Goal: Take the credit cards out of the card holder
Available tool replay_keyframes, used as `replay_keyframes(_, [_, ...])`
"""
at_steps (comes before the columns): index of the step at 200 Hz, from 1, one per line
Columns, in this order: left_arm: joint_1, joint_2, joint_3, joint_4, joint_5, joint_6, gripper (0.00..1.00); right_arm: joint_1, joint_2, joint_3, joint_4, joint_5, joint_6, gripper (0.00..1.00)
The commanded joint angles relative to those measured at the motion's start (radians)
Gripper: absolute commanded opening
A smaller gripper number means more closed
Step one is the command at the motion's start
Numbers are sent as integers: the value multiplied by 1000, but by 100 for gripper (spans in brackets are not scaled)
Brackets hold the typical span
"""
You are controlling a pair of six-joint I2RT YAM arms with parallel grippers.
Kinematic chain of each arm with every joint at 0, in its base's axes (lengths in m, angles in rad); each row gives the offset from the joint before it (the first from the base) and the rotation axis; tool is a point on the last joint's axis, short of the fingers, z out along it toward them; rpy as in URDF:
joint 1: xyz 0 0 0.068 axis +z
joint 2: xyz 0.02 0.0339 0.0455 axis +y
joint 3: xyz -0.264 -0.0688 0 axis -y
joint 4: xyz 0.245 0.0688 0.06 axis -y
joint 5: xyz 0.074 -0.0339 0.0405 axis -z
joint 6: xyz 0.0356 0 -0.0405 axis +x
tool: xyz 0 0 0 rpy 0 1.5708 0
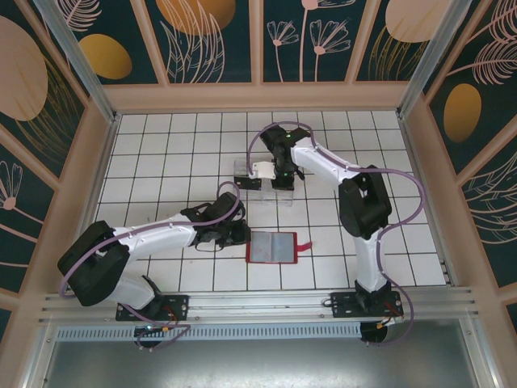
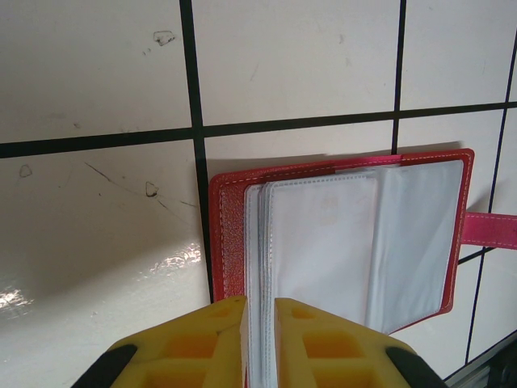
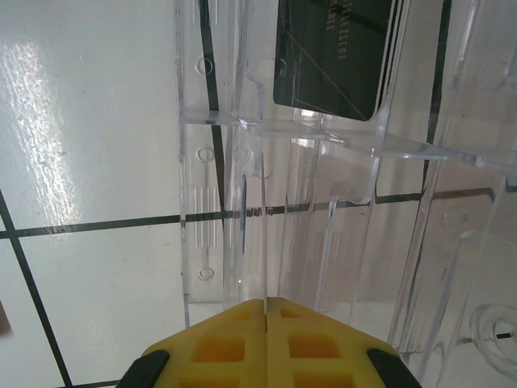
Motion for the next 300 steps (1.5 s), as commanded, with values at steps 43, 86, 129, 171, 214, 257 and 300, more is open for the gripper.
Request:
replay_keyframes(43, [8,-6,-1,10,16,-7,17,-4,-9,-15,68,25,-3,15])
replay_keyframes(86, [8,-6,-5,12,14,-6,17,2,-38,-32,122,99,7,21])
replay_keyframes(129, [8,-9,-4,10,13,-6,17,8,-89,-67,215,184,17,22])
replay_keyframes(171, [9,-9,-4,13,13,-7,17,22,-146,-72,240,202,94,26])
replay_keyframes(214, [9,-2,1,12,9,0,17,38,-214,-114,253,167,258,31])
replay_keyframes(257, [10,6,14,7,-14,15,16,60,-299,-207,362,171,568,29])
replay_keyframes(300, [27,10,3,15,-27,25,16,133,-427,-432,522,171,946,26])
